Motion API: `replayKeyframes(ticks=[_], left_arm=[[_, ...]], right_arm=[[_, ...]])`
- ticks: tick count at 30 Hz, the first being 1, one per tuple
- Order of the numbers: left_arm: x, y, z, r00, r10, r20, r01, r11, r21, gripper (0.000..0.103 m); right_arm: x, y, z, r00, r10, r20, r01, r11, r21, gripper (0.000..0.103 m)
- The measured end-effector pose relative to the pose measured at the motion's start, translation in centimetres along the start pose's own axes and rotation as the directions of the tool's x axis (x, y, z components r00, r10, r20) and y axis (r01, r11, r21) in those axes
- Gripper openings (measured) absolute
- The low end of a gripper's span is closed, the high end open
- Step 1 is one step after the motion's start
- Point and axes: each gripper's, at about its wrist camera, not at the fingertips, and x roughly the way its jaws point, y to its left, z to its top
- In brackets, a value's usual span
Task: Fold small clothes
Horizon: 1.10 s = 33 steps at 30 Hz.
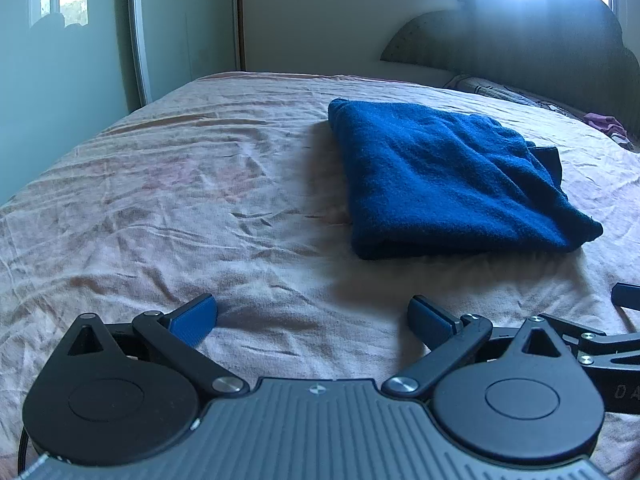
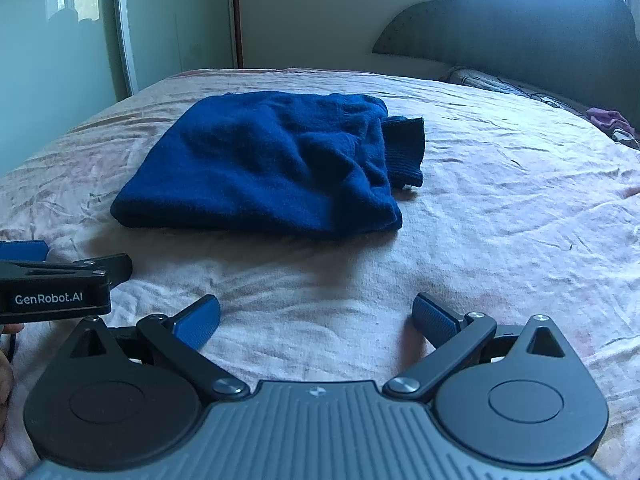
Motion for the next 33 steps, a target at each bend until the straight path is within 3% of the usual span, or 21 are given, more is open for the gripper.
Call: replayKeyframes(ticks=[16, 33], left_arm=[[0.02, 0.01, -0.01, 1.000, -0.001, 0.000, 0.001, 1.000, -0.002, 0.103], [0.00, -0.06, 0.00, 1.000, -0.003, -0.001, 0.003, 1.000, -0.005, 0.103]], right_arm=[[-0.14, 0.35, 0.03, 0.999, -0.037, 0.012, 0.037, 0.999, -0.026, 0.103], [-0.05, -0.06, -0.23, 1.000, -0.023, 0.013, 0.022, 1.000, 0.003, 0.103]])
